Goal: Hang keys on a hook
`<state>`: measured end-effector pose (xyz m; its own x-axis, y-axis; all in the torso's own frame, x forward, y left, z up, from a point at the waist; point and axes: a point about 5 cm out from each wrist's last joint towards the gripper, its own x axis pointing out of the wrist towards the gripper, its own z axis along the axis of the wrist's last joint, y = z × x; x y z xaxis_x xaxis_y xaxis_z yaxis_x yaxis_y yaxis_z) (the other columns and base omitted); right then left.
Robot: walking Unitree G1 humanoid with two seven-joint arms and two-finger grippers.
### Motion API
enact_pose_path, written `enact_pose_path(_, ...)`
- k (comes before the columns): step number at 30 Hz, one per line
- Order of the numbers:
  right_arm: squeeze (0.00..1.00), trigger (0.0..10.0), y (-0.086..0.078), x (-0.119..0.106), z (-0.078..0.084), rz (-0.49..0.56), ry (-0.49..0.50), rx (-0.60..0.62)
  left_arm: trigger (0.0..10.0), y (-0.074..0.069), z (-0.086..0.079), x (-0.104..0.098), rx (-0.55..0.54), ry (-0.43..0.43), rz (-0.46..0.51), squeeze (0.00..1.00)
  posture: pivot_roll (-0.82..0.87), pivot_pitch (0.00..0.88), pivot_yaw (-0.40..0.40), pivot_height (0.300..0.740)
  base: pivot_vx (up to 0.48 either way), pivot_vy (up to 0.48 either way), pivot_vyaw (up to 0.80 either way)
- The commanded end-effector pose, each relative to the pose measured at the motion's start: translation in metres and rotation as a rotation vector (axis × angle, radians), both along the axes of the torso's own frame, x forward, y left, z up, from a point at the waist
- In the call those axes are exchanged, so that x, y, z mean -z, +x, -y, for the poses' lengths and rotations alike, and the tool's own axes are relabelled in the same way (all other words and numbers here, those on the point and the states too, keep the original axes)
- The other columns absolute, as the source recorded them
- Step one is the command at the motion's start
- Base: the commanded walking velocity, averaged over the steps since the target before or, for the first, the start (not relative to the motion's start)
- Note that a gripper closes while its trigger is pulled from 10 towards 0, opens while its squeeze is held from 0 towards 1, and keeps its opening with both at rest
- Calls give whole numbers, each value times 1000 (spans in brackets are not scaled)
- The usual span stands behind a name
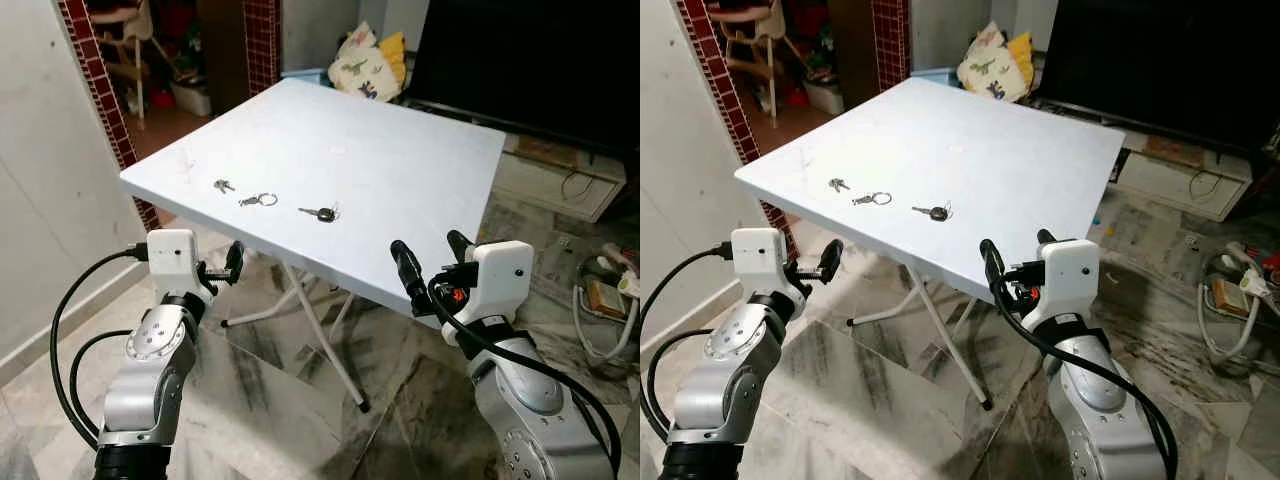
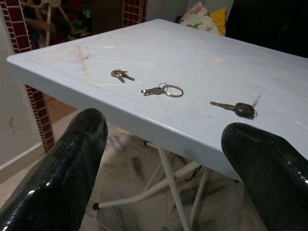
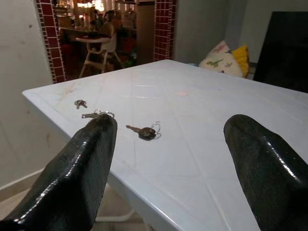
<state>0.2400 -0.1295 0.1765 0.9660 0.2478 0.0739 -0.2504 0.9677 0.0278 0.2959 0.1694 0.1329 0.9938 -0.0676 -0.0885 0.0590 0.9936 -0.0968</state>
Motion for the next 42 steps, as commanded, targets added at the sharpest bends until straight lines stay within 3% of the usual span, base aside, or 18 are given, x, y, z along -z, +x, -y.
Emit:
enact_pose_path(1, 0, 10000, -1, -3, -1, 17, -1, -10, 10000, 2, 3, -5, 19, -2, 11, 0, 22, 0, -35, 740, 375, 0, 0)
enact_pose_path(33, 0, 10000, -3, -5, -6, 30, -4, -51, 10000, 1, 6, -3, 16, -3, -9, 0, 19, 0, -37, 740, 394, 0, 0)
enact_pose_path(42, 0, 10000, -3, -4, -7, 24, 7, -56, 10000, 1, 1, -1, -46, 20, -22, 0, 21, 0, -40, 740, 0, 0, 0)
